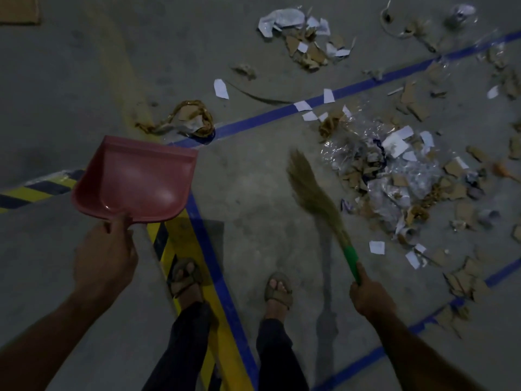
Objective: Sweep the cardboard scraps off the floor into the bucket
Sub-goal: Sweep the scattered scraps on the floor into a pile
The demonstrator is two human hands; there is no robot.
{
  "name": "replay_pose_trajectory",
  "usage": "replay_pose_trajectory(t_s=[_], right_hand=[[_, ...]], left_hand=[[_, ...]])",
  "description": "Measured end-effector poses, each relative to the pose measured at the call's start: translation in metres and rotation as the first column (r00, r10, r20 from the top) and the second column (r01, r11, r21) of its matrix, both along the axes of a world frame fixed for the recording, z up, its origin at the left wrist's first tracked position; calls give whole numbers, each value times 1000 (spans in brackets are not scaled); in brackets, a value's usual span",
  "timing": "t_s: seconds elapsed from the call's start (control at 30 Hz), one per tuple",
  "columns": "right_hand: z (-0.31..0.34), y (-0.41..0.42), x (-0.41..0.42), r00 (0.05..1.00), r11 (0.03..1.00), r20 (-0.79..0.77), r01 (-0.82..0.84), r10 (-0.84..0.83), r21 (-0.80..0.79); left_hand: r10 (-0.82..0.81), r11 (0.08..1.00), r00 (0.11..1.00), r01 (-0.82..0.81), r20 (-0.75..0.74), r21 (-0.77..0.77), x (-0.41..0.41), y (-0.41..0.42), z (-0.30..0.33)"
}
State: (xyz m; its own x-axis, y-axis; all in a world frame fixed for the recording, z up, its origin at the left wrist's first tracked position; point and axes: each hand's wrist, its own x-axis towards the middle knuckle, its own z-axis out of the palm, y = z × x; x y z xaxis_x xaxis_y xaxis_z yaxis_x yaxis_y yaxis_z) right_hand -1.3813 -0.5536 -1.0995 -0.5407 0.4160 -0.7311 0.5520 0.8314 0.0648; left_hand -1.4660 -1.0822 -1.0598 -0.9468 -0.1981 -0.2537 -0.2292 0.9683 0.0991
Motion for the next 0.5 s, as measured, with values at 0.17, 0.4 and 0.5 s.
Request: replay_pose_trajectory(t_s=[0.17, 0.4, 0.5], right_hand=[[23, -23, -14, 979, 999, -201, -3, 12, 45], [53, -90, 6, 964, 983, -236, -150, 122, -104], [41, -137, -5, 906, 932, -330, -328, 265, -152]], left_hand=[[13, 1000, 1000, -13, 27, -4, -14, -10, -8], [80, 996, 992, -83, 100, 26, -6, -37, 7], [134, 990, 983, -139, 124, 37, 4, -64, 14]])
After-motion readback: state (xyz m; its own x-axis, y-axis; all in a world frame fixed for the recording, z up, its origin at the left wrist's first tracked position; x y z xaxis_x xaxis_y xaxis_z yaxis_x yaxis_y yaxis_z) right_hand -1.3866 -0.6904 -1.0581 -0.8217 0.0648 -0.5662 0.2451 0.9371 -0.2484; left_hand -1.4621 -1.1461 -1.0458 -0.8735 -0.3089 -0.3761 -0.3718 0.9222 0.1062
